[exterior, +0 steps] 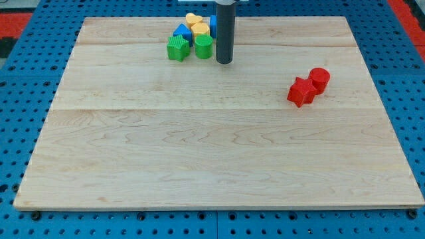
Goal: Point your arm to the red star
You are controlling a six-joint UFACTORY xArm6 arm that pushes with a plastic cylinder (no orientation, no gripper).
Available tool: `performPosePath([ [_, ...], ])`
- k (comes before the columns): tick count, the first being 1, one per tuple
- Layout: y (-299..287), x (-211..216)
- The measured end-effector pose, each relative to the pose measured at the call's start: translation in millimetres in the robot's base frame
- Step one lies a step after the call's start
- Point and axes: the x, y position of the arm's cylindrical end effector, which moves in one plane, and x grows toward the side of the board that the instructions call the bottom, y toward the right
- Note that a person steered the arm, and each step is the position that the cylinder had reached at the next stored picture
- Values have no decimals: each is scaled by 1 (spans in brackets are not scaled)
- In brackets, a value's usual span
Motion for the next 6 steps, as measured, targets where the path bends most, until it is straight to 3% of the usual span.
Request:
performPosePath([
  [2,33,0],
  [3,109,17],
  [4,117,43],
  [6,148,35],
])
